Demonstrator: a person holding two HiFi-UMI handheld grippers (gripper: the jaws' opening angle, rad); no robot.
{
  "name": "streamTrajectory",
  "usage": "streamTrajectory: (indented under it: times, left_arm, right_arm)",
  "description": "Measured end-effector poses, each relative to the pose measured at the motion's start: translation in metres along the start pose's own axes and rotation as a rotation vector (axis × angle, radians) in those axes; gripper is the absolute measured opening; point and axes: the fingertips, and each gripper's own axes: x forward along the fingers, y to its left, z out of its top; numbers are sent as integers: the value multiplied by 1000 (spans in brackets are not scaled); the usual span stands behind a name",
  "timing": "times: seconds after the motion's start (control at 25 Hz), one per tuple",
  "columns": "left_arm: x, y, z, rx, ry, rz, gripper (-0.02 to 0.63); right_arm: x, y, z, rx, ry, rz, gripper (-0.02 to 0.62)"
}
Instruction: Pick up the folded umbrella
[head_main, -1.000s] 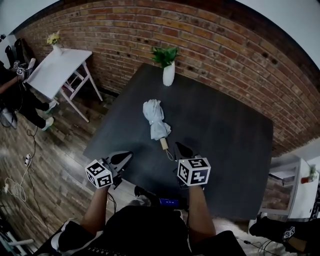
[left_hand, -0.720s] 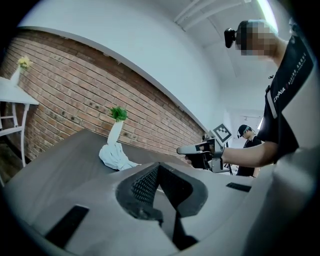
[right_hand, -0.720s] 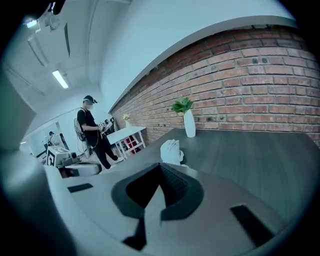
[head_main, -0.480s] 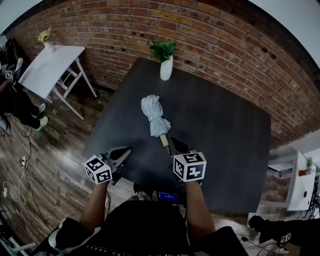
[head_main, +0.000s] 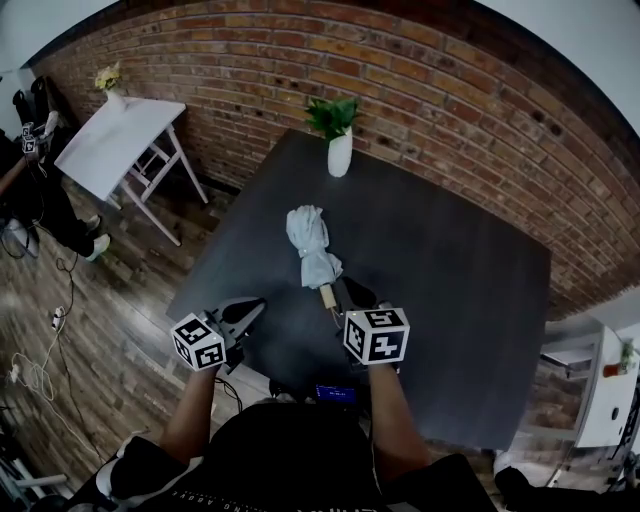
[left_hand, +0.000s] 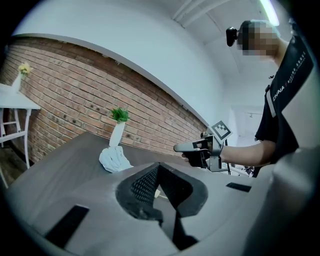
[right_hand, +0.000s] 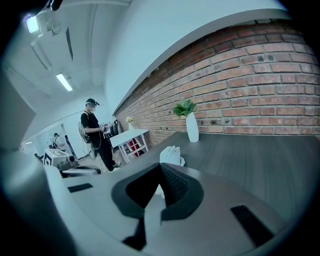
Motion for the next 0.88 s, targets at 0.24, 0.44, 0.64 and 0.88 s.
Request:
streamTrajectory:
  times: [0.24, 0.44, 0.64, 0.88]
  left_arm:
    - [11, -2, 0, 1, 6, 25, 2]
    - [29, -10, 1, 4, 7, 34, 3]
    - [40, -13, -3, 5, 3, 50, 2]
    - [49, 4, -8, -23, 19, 42, 3]
  right_arm:
    - [3, -6, 2, 7, -8, 52, 9]
    - [3, -24, 5, 52, -40, 82, 9]
    - [25, -30, -4, 27, 11, 138, 59]
    - [70, -19, -20, 49, 114, 206, 254]
